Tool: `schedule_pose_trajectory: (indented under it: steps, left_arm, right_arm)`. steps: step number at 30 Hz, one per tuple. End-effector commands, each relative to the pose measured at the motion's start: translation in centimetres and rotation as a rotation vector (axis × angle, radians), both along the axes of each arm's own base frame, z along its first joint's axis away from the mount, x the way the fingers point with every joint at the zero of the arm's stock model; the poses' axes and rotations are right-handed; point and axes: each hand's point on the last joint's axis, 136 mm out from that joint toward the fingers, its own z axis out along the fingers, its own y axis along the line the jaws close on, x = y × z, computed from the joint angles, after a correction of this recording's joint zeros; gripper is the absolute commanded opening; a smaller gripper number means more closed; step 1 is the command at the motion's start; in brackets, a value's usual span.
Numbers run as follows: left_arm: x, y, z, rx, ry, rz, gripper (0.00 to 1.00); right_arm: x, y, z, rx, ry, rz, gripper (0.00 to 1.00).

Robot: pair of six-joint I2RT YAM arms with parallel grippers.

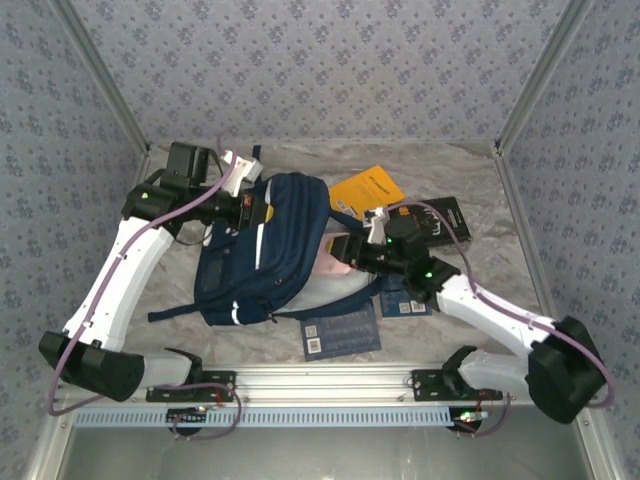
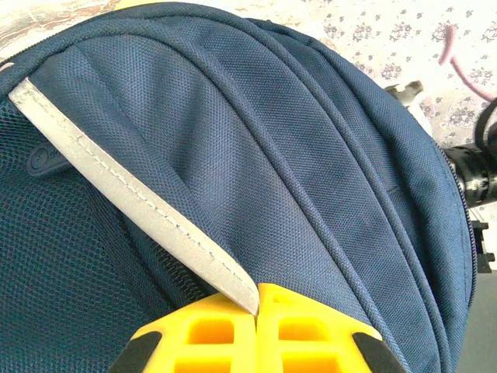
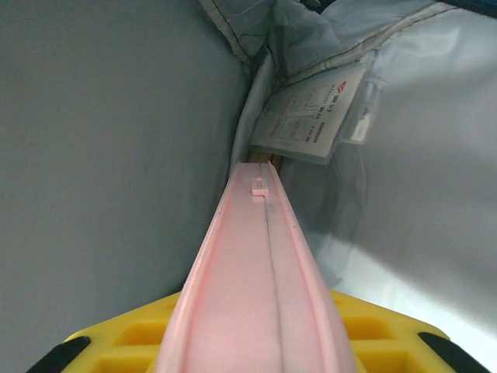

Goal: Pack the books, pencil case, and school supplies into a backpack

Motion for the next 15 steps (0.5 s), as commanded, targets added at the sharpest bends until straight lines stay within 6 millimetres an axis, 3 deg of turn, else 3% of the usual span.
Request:
schedule_pose_trajectory:
  steps: [1, 5, 8, 12, 15]
  left_arm:
    - [-1.1, -1.3, 5.7, -0.13, -0.213, -0.101, 0.0]
    - [-1.2, -1.3, 5.8, -0.137, -0.211, -0.097, 0.0]
    - [-1.3, -1.2, 5.7, -0.141, -0.207, -0.093, 0.0]
    - [-1.3, -1.2, 5.6, -0.142, -0.206, -0.087, 0.0]
    - [-1.2, -1.2, 5.6, -0.143, -0.203, -0.077, 0.0]
  right_arm:
    - [2.6, 2.4, 3.8, 0.133, -0.055, -0.062, 0.25]
    - [5.0, 5.0, 3.2, 0.216, -0.003, -0.125, 0.26]
    - [5.8, 8.0, 1.8, 0.162, 0.022, -0.108, 0.3]
    - [6.6, 12.0, -1.4, 0.023, 0.053, -0.085, 0.4]
    - [7.5, 13.0, -4.5, -0.076, 0.094, -0.126, 0.47]
